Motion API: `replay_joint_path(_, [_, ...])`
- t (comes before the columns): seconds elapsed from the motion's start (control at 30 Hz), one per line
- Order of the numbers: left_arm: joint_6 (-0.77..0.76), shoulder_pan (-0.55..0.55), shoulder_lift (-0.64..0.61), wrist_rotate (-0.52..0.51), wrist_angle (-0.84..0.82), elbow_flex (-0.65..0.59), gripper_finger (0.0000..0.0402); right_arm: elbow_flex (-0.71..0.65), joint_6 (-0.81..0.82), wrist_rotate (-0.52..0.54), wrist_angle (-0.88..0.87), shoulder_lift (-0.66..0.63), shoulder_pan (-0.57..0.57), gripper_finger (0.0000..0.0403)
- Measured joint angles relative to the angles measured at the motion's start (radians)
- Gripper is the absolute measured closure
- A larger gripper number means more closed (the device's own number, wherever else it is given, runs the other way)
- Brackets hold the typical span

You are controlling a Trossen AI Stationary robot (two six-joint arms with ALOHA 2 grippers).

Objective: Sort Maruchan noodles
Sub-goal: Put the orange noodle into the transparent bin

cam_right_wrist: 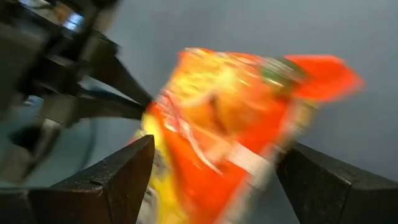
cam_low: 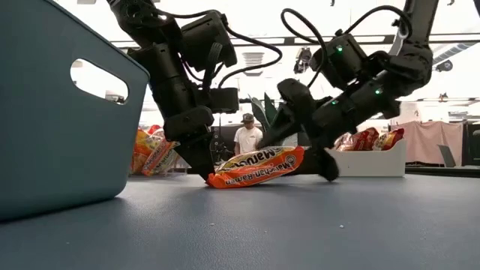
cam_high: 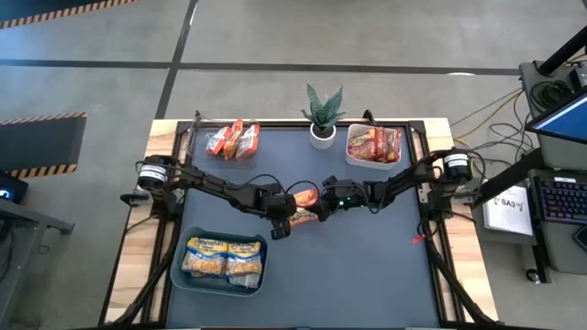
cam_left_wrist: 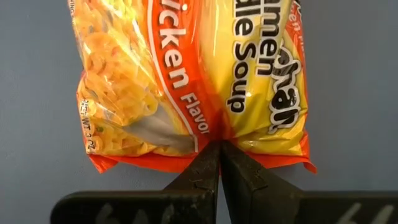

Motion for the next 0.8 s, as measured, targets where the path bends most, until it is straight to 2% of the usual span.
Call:
replay_joint_path(0.27, [0.0,0.0,0.0,0.0,0.006,0.0,0.0401,0.036,-0.017,-0.036,0.051,0.033,0.0,0.0123])
replay_joint_path(0.8, [0.008,-0.003,-0.009,-0.018,0.013,-0.001,0.0401,0.037,-0.037,-0.04,0.062,0.031,0.0,0.0265])
